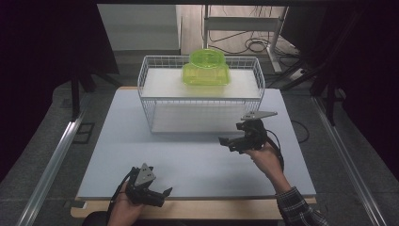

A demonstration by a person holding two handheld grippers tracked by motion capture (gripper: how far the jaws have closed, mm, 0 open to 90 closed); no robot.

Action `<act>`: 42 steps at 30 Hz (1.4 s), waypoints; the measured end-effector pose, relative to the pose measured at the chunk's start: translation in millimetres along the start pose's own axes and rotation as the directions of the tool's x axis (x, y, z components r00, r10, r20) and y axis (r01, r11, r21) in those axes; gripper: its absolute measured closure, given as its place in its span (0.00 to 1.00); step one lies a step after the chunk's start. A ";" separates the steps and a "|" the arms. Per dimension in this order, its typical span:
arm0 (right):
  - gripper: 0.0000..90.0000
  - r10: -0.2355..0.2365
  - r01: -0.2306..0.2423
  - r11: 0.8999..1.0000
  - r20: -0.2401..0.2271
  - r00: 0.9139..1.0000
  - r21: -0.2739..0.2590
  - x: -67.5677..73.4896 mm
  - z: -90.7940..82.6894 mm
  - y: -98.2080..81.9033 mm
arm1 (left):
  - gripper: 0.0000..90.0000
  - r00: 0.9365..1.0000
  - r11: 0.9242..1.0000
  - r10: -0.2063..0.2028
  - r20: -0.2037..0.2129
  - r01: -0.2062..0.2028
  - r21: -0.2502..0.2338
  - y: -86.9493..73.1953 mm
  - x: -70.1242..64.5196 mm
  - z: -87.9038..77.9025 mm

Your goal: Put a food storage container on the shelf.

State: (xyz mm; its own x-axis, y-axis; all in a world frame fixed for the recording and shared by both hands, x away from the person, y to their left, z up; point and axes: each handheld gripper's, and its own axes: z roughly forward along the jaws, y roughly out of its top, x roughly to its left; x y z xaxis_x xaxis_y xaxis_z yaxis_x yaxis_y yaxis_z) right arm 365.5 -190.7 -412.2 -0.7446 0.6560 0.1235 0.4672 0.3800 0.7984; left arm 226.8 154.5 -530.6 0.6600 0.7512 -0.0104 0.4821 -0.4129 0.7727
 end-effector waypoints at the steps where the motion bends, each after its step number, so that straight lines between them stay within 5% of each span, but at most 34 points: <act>1: 0.05 0.000 0.000 1.000 0.001 1.000 0.001 0.4 0.7 -2.0 | 0.00 1.000 1.000 0.001 -0.001 -0.001 0.001 0.0 0.0 0.1; 26: 0.05 0.000 0.000 1.000 0.015 1.000 0.005 10.6 -0.8 -41.4 | 0.00 1.000 1.000 0.008 -0.008 -0.008 0.004 0.1 -0.1 -0.2; 42: 0.05 -0.018 0.019 1.000 0.053 0.998 -0.005 15.1 -18.8 -59.6 | 0.00 1.000 1.000 0.009 -0.010 -0.009 0.012 -0.1 0.5 0.7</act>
State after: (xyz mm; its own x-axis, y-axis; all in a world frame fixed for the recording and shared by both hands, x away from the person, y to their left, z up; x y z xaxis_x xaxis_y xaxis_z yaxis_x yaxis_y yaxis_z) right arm 317.5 -215.7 -446.9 -0.7267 0.6825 0.0776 0.4507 0.3885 0.8037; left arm 227.6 154.6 -531.1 0.6589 0.7522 0.0028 0.4828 -0.4258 0.7653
